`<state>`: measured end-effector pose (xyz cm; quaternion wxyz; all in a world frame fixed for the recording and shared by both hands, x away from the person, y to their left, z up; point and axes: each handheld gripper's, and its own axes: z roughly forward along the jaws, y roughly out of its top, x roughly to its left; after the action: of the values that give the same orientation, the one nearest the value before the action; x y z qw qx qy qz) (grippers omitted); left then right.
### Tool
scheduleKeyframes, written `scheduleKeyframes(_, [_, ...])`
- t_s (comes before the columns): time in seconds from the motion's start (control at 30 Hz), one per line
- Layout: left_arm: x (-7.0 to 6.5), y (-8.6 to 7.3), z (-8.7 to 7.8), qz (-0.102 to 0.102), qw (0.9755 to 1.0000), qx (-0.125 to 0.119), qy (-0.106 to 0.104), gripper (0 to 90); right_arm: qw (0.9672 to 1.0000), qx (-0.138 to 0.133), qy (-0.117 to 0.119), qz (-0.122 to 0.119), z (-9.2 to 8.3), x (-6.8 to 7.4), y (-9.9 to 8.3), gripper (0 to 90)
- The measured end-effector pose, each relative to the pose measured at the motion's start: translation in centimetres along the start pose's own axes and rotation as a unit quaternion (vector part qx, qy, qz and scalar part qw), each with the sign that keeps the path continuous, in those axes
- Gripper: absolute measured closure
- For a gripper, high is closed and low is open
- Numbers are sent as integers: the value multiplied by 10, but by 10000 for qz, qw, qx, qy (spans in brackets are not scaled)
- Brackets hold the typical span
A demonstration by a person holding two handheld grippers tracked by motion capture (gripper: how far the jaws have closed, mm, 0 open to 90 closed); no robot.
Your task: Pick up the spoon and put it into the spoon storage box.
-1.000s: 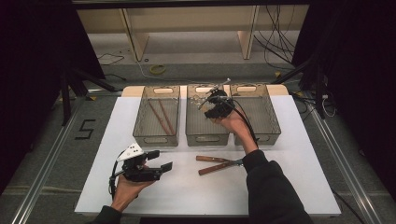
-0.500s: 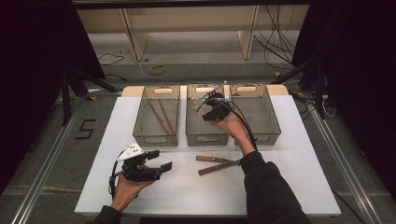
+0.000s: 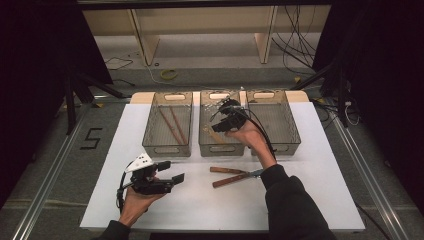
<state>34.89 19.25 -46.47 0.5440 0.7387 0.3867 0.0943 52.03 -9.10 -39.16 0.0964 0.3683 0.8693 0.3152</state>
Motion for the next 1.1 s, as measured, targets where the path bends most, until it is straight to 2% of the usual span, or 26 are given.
scheduleKeyframes(0.17, [0, 0, 0, -9, 10000, -16, 3, 196, 9993, -106, 158, -323, -15, 9, -5, 450])
scheduleKeyframes(0.33, [0, 0, 0, -9, 10000, -5, 0, 196, 9975, -312, 319, -539, -31, 19, -16, 397])
scheduleKeyframes(0.57, [0, 0, 0, -11, 10000, -3, 12, 196, 9928, -403, 492, -1012, -48, 35, -34, 376])
scheduleKeyframes(0.83, [0, 0, 0, -12, 10000, -9, 15, 196, 9880, -355, 584, -1388, -55, 51, -55, 344])
scheduleKeyframes(1.1, [0, 0, 0, -24, 10000, -29, 22, 194, 9804, -130, 771, -1807, -54, 61, -76, 334])
